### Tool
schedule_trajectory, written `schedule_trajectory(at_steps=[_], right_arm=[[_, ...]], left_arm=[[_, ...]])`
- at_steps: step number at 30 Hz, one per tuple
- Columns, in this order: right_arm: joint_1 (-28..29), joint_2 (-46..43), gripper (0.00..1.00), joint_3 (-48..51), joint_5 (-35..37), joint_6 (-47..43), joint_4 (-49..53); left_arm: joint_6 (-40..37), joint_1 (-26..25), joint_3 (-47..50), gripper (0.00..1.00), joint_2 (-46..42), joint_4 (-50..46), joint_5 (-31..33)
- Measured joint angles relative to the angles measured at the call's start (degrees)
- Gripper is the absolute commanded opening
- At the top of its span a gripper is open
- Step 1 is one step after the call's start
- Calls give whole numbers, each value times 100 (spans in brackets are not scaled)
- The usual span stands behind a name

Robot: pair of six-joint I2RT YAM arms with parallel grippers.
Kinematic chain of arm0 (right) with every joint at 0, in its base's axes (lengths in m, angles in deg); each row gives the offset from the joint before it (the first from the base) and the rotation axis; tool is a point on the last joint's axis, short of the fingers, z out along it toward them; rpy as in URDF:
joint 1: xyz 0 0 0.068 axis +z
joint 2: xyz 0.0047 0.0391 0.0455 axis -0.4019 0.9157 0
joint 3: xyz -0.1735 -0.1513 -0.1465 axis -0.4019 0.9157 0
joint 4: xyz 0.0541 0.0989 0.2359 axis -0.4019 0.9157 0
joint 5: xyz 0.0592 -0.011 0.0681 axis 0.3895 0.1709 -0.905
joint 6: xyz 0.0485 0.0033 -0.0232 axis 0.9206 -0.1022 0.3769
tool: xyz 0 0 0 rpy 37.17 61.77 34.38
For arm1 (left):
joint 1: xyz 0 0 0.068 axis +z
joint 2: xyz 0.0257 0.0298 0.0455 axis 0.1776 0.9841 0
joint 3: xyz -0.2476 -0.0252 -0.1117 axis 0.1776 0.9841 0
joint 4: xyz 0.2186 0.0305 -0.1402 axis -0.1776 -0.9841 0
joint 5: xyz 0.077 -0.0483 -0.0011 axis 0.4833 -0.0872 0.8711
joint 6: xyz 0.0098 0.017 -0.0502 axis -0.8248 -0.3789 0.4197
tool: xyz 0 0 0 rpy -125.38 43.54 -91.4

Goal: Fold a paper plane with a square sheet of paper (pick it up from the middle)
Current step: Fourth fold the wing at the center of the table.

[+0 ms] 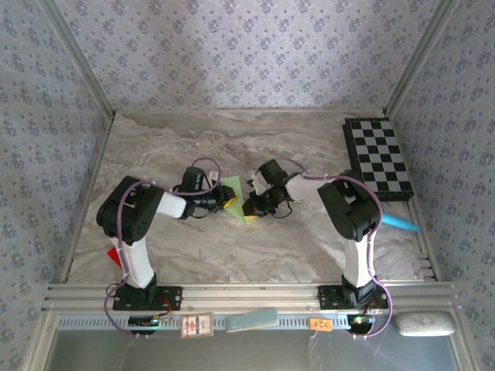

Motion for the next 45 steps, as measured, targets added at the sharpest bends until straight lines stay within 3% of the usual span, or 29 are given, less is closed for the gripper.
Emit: schedule_trajectory(at_steps=[6, 13, 29, 45], right_arm=[[-11, 2, 8, 85, 37, 2, -87], [-146, -11, 6, 422, -308, 81, -702], [-367, 9, 3, 717, -782, 472, -1300], [-455, 74, 3, 710, -957, 601, -1316]], left_arm=[[-2, -2, -59, 31, -284, -192, -2], [-50, -11, -74, 32, -505, -219, -7], [-63, -114, -72, 19, -293, -24, -136], [-63, -136, -20, 15, -2, 254, -155]])
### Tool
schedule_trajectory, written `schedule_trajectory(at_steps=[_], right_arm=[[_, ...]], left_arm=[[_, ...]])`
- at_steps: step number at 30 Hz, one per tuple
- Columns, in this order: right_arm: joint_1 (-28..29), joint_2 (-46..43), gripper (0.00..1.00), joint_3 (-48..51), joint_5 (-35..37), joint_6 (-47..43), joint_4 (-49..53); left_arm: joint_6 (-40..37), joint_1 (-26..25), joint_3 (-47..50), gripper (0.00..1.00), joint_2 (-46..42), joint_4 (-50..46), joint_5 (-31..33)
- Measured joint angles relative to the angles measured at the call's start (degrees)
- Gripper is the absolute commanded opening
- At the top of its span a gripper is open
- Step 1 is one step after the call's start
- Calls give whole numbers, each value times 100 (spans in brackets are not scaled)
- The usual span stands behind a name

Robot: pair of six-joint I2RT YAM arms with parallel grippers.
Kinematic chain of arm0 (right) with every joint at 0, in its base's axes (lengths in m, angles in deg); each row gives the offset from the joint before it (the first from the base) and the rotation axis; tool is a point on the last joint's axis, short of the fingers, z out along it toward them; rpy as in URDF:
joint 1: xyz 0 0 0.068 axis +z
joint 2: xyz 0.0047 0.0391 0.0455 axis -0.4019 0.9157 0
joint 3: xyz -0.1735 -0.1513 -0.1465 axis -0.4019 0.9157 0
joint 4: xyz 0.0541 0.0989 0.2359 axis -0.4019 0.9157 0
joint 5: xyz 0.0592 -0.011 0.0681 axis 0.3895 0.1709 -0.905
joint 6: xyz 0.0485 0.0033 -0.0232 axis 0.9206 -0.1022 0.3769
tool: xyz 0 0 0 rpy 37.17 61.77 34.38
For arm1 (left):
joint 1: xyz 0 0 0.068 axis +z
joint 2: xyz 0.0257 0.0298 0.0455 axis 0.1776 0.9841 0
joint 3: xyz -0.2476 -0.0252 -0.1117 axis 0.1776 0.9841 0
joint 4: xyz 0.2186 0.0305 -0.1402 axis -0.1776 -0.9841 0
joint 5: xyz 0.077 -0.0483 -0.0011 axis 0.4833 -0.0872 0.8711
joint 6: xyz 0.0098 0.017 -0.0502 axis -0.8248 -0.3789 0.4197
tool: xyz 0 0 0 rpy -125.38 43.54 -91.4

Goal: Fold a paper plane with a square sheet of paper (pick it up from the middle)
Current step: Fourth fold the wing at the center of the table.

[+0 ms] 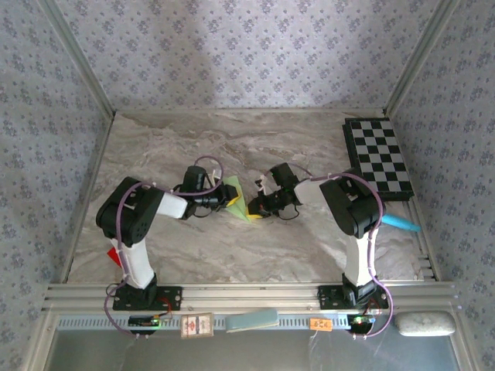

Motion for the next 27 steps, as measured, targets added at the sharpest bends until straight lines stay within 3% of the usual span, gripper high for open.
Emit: schedule_trajectory(at_steps=[19, 27], right_arm=[[-20, 48, 3, -79, -59, -4, 133], [-20, 61, 3, -146, -46, -120, 284]], left_arm=[[0, -20, -46, 17, 195, -26, 2], [-22, -13, -109, 23, 107, -223, -2]])
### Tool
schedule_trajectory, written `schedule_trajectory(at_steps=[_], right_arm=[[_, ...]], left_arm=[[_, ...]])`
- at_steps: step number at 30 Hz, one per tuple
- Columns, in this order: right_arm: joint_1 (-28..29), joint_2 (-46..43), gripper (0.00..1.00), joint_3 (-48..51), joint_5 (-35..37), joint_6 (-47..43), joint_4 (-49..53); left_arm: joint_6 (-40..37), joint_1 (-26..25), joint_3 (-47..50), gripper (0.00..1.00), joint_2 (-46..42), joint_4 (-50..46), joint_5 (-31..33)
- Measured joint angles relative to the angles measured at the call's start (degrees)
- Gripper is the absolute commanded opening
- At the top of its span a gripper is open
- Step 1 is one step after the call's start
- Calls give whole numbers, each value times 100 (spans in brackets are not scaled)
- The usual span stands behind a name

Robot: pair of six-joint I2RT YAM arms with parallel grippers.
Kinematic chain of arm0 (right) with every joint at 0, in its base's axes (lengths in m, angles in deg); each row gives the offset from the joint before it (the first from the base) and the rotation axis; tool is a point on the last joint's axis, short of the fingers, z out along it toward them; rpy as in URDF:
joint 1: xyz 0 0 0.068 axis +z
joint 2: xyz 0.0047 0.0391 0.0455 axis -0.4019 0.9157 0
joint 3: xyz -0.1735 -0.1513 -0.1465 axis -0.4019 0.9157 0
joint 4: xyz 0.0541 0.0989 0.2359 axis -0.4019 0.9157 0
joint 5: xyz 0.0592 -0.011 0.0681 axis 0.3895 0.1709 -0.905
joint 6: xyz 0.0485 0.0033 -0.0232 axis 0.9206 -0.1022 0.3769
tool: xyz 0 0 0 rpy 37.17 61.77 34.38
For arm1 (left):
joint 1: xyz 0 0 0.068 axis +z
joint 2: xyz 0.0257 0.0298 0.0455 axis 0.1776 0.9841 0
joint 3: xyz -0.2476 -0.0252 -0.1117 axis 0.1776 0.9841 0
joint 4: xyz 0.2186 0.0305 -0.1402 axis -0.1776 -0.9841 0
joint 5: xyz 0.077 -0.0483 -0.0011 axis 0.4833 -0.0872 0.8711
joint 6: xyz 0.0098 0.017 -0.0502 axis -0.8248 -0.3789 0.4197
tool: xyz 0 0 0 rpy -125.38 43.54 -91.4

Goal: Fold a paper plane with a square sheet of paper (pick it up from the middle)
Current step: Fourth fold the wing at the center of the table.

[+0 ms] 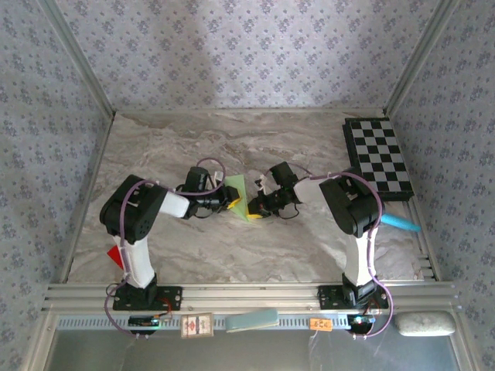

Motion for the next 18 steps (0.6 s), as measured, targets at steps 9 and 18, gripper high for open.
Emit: schedule_trajectory(at_steps=[9, 18], right_arm=[[-7, 127, 3, -354, -28, -693, 704], [-33, 162, 3, -452, -59, -986, 942]], left_arm=[[-470, 114, -33, 30, -686, -970, 380], [-697, 79, -136, 29, -684, -1700, 706]])
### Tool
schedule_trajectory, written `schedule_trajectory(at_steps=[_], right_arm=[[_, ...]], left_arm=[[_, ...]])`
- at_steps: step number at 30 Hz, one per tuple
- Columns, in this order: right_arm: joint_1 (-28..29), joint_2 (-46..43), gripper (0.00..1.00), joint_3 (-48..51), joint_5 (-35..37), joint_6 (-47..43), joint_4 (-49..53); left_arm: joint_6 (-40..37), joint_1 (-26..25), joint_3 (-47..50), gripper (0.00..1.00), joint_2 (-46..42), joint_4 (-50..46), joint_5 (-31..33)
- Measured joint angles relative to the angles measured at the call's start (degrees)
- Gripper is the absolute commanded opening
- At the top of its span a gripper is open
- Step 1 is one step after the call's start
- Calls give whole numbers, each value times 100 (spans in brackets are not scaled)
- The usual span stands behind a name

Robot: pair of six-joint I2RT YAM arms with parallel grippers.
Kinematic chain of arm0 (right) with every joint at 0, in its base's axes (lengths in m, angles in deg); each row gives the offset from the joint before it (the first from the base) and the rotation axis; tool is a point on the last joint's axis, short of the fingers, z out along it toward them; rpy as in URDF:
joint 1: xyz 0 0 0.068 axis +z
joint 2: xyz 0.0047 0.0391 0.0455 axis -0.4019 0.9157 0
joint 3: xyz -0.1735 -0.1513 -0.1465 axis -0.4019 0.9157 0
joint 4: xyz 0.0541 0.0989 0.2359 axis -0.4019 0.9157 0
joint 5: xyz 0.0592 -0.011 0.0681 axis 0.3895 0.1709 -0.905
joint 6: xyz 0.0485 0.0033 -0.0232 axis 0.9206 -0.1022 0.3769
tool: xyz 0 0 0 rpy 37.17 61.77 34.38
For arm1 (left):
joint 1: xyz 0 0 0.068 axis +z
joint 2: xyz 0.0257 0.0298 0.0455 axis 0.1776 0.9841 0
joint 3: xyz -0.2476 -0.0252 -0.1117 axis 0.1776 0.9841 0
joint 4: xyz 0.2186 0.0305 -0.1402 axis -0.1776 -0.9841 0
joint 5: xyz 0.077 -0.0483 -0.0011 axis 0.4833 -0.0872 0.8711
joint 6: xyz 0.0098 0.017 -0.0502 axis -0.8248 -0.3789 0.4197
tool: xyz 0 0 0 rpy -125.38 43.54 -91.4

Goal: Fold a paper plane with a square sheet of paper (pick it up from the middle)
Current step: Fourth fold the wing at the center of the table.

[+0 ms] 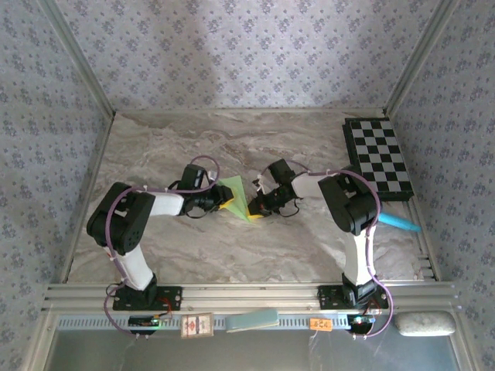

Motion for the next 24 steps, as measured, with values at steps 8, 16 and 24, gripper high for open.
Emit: schedule_trajectory(at_steps=[8, 16, 24], right_arm=[[-31, 4, 4, 4, -24, 2, 2], [-44, 7, 8, 7, -44, 4, 0], [-61, -7, 13, 35, -94, 46, -55]], left_arm=[[-192, -184, -446, 32, 24, -933, 380], [-404, -448, -1377, 38, 339, -2317, 975], [-400, -520, -1912, 42, 612, -2975, 1104]])
